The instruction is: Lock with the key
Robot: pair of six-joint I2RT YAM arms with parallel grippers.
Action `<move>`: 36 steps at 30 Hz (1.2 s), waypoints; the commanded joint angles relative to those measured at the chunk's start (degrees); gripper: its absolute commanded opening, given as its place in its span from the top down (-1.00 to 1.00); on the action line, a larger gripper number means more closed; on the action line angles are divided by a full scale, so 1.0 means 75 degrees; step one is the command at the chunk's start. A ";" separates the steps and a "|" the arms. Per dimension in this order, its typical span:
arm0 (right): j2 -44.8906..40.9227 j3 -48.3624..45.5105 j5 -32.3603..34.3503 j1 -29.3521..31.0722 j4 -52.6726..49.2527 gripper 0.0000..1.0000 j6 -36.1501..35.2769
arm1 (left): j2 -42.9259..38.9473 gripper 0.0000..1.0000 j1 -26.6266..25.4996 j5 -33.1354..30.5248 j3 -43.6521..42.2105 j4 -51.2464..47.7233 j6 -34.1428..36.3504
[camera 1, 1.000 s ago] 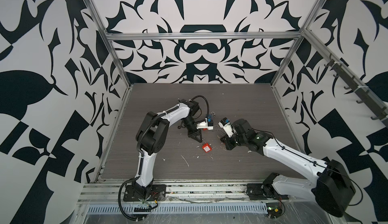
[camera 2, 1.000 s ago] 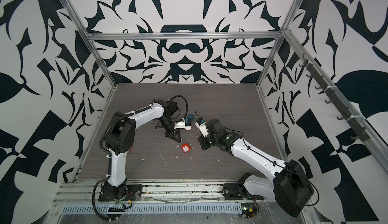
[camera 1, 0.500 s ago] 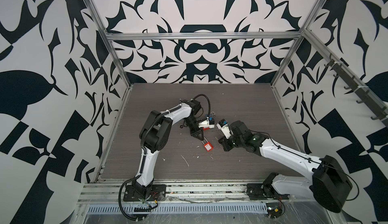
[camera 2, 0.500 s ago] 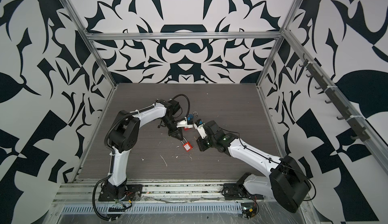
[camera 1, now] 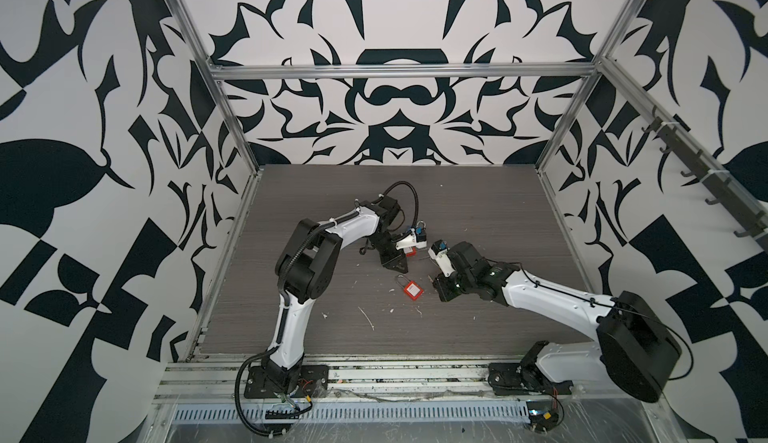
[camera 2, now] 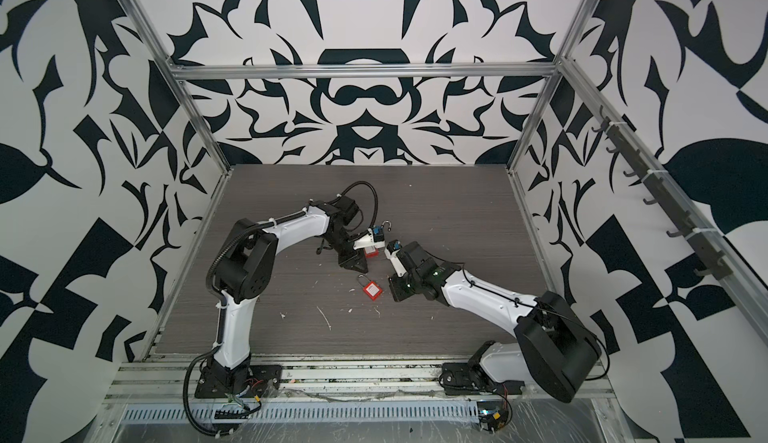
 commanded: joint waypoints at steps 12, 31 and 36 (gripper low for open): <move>0.1709 0.1739 0.0373 0.0305 -0.0794 1.00 0.0141 | -0.4174 0.32 0.1054 -0.0106 -0.3826 0.4616 -0.3708; 0.2362 0.2510 0.1718 0.1715 -0.1894 1.00 0.3251 | -0.5504 0.32 0.1040 -0.0526 -0.4956 0.5053 -0.4173; 0.2116 0.2205 0.1834 0.1711 -0.1496 1.00 0.3371 | -0.5679 0.32 0.1040 -0.0488 -0.5090 0.5140 -0.4176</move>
